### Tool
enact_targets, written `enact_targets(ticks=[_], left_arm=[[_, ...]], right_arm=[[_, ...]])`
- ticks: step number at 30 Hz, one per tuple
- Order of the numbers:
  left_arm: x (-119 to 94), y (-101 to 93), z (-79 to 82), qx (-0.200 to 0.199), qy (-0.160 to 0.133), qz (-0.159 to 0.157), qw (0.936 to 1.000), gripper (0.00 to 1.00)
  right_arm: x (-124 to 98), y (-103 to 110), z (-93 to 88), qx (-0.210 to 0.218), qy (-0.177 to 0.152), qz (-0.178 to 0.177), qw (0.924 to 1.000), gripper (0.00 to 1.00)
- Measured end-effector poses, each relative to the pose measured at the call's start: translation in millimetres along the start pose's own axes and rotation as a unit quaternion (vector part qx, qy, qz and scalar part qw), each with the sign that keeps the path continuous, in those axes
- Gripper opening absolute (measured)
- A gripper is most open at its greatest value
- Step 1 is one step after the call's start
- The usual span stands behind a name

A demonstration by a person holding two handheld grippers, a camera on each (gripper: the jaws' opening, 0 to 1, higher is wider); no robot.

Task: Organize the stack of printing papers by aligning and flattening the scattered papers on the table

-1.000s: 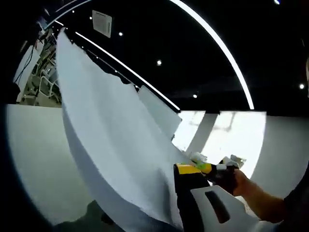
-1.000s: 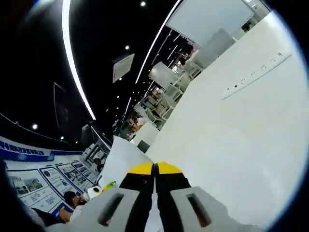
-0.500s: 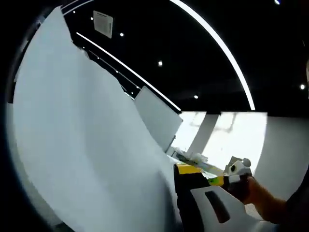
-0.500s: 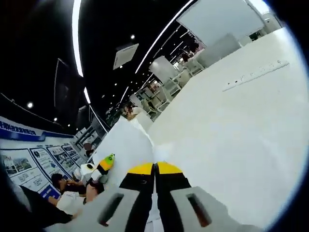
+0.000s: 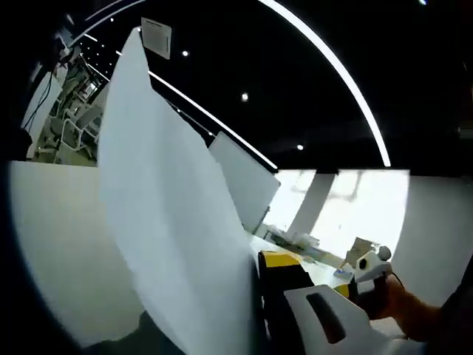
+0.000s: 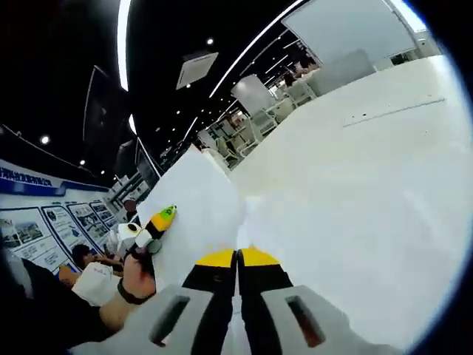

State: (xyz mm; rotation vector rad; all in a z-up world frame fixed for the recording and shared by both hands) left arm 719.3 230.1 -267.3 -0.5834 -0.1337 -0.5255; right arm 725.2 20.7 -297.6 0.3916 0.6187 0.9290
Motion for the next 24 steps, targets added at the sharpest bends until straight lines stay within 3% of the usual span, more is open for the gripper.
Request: enact_targets(ticks=[5, 11, 19, 24], left_arm=[[0, -0.2, 0.5, -0.004, -0.002, -0.004, 1.0000, 0.06], [0, -0.3, 0.2, -0.003, -0.001, -0.005, 1.0000, 0.06], [0, -0.8, -0.3, -0.005, 0.001, -0.005, 1.0000, 0.06], [0, 0.5, -0.1, -0.012, 0.000, -0.005, 0.9999, 0.06]], right_arm=[[-2, 3, -0.3, -0.022, -0.001, -0.002, 0.9998, 0.01], [-3, 1, -0.1, -0.055, -0.022, -0.017, 0.9981, 0.10], [-2, -6, -4.3, -0.072, -0.034, -0.039, 0.9961, 0.25], [-1, -10, -5.1, -0.073, -0.033, -0.041, 0.9959, 0.28]])
Point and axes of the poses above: the point that each gripper's makers call its tool centre point, and the gripper's own axes: x roughly forward along the fingers, y roughly to its left, z roughly out of its top, the point moved 3 cm from there along -x, roughly backward along the fingers, and after that the axes turned 4 degrees about -z, right-handed, at the moved point
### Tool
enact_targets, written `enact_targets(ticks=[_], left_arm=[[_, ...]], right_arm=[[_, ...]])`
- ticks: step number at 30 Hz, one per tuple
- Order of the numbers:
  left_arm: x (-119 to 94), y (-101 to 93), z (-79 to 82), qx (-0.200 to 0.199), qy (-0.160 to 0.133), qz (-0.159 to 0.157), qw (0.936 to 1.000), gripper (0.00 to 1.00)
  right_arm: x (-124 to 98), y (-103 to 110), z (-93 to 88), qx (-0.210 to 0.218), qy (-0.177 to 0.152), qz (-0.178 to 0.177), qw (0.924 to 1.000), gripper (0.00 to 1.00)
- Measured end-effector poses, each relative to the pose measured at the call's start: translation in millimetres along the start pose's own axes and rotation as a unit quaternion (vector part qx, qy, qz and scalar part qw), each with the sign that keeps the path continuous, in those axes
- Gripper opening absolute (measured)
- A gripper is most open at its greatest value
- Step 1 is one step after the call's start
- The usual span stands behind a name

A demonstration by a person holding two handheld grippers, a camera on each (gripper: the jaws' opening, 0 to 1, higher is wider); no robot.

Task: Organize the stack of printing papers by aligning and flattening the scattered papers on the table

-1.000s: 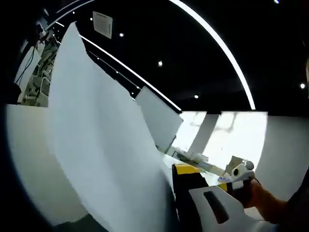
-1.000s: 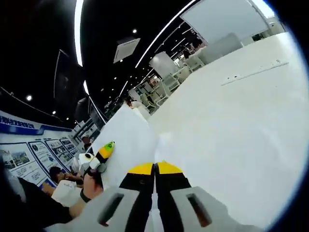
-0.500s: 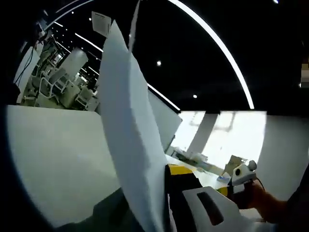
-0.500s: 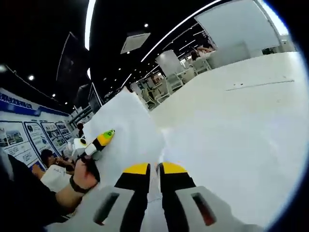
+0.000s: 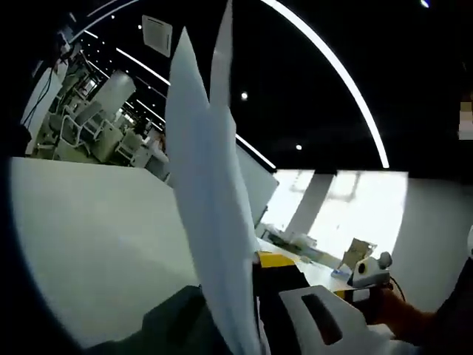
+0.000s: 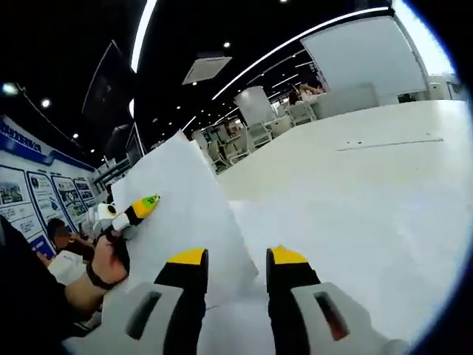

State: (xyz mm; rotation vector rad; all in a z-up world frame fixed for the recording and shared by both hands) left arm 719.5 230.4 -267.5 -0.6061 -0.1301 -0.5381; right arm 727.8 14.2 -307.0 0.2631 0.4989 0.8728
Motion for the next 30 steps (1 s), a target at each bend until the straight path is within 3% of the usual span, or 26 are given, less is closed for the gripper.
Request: enact_targets(ticks=[9, 22, 30], left_arm=[[-1, 0.3, 0.9, -0.013, -0.002, 0.000, 0.9999, 0.06], [-2, 1.8, 2.7, -0.020, -0.006, 0.002, 0.9998, 0.06], [-2, 2.1, 3.0, -0.021, -0.006, 0.003, 0.9998, 0.06]], right_arm=[[-2, 4, 11.9, -0.030, -0.036, -0.009, 0.9989, 0.42], [4, 4, 10.5, -0.114, -0.043, -0.047, 0.9914, 0.65], [8, -1, 9.7, -0.129, -0.043, -0.060, 0.9890, 0.75]])
Point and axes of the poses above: the point that each gripper's makers call its tool centre point, and the gripper's own axes: x roughly forward along the fingers, y roughly to its left, z roughly out of its top, the point moved 3 cm from there along -x, roughly backward along the fingers, and after that the axes turned 4 degrees about -z, right-handed, at the moved point
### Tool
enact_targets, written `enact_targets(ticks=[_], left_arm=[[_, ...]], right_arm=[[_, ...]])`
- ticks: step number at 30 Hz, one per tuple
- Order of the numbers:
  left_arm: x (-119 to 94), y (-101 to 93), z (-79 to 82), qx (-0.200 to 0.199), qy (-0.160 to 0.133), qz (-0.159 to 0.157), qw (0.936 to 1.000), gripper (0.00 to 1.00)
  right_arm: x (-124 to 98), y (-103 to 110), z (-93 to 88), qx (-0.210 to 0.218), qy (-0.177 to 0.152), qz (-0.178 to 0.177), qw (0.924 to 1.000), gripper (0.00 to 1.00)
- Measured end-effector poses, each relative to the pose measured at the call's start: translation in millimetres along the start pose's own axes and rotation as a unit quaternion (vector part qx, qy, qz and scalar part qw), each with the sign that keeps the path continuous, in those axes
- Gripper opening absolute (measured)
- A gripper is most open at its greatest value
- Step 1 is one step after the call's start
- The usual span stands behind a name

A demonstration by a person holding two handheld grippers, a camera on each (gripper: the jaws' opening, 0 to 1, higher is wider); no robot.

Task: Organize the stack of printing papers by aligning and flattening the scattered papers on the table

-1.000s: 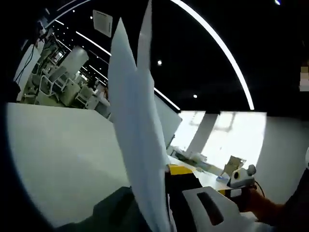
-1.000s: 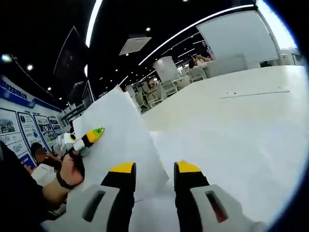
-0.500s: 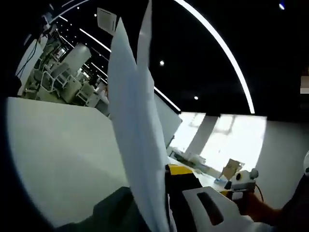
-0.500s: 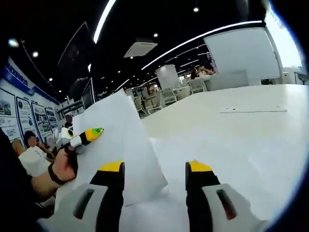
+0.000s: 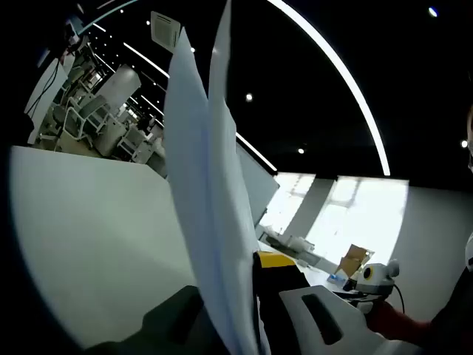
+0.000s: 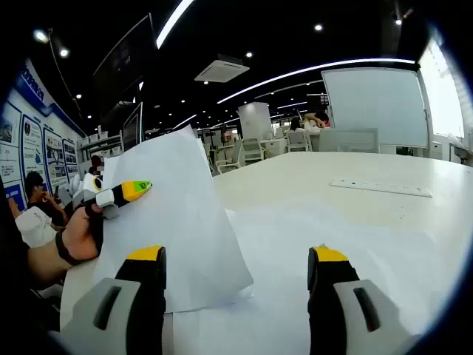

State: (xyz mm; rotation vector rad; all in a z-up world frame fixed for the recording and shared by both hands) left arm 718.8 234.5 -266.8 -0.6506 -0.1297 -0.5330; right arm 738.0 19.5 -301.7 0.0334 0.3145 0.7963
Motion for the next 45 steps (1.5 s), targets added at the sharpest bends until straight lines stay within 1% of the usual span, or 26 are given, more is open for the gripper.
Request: enact_targets(ticks=[11, 16, 19, 27, 35, 45], left_arm=[[0, 0.7, -0.3, -0.001, 0.000, 0.001, 1.0000, 0.06], [1, 0.2, -1.0, 0.000, 0.001, 0.001, 1.0000, 0.06], [1, 0.4, -1.0, 0.000, 0.001, 0.001, 1.0000, 0.06], [1, -0.6, -1.7, -0.002, 0.001, 0.001, 1.0000, 0.06], [0, 0.3, -1.4, -0.006, -0.001, 0.001, 1.0000, 0.06], [0, 0.4, -1.5, -0.004, 0.000, 0.002, 1.0000, 0.06]], right_arm=[[2, -4, 0.0, -0.023, -0.002, -0.016, 0.9996, 0.86], [3, -1, -1.0, -0.034, -0.002, -0.014, 0.9993, 0.90], [3, 0, -1.2, -0.042, -0.002, -0.014, 0.9990, 0.90], [-1, -2, -2.5, -0.028, 0.002, -0.015, 0.9995, 0.90], [-11, -14, 1.7, -0.021, -0.005, -0.030, 0.9993, 0.90], [-29, -39, 8.4, -0.013, -0.016, -0.062, 0.9979, 0.90]])
Point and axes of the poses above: the point that each gripper's makers call its tool centre point, and the gripper's own axes: x roughly forward along the fingers, y roughly to its left, z roughly out of its top, the point moved 3 cm from there along -x, roughly backward along the fingers, and after that the axes turned 4 degrees about -z, right-handed, at the moved point
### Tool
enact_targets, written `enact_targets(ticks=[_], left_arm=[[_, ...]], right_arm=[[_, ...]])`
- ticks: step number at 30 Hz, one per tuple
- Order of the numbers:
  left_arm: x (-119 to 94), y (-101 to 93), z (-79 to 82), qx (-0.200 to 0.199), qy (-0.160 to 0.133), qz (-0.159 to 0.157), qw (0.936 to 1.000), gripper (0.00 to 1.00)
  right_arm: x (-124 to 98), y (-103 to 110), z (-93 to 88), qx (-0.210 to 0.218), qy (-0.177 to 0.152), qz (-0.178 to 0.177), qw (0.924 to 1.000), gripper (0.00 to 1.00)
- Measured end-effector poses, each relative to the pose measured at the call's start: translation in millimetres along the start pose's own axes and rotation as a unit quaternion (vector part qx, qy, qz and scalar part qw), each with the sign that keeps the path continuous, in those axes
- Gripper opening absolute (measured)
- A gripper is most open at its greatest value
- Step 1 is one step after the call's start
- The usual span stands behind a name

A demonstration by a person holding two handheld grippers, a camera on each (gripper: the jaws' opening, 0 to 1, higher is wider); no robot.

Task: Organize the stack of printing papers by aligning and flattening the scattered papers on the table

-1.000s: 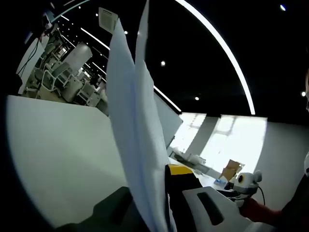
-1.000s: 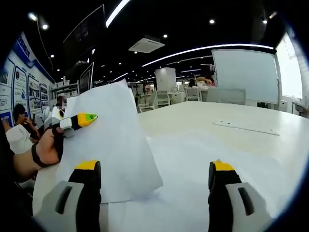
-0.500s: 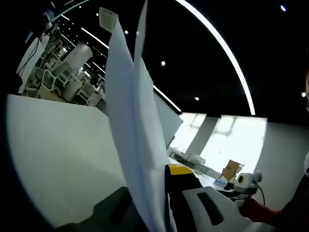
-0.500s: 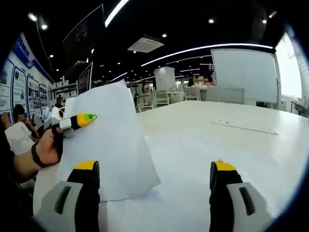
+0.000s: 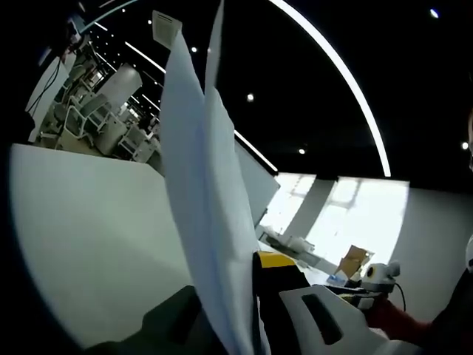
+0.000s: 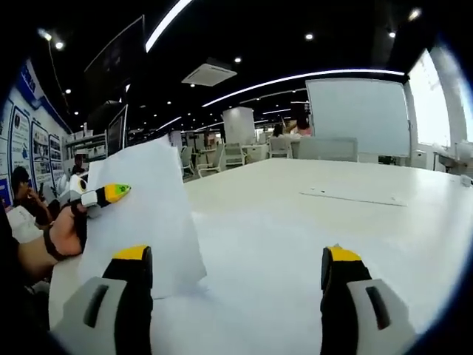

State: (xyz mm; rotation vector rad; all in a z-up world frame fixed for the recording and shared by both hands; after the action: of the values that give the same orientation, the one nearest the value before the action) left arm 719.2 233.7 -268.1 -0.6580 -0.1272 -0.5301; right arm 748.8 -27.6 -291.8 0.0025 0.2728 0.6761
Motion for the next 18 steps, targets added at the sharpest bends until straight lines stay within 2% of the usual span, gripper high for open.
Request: enact_targets(ticks=[18], left_arm=[[0, -0.8, 0.1, -0.002, 0.000, 0.000, 1.0000, 0.06]], right_arm=[[-31, -40, -5.4, -0.010, -0.001, -0.061, 0.9981, 0.90]])
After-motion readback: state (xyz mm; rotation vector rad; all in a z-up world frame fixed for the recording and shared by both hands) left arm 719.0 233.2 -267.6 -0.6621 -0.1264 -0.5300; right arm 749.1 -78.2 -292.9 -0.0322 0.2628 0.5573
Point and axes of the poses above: the point that each gripper's makers call its tool centre point, and the gripper's own axes: x roughly forward along the fingers, y roughly to its left, z roughly out of its top, the point moved 3 cm from there along -x, roughly backward along the fingers, and after that the axes turned 4 degrees about -z, right-handed, at the moved point
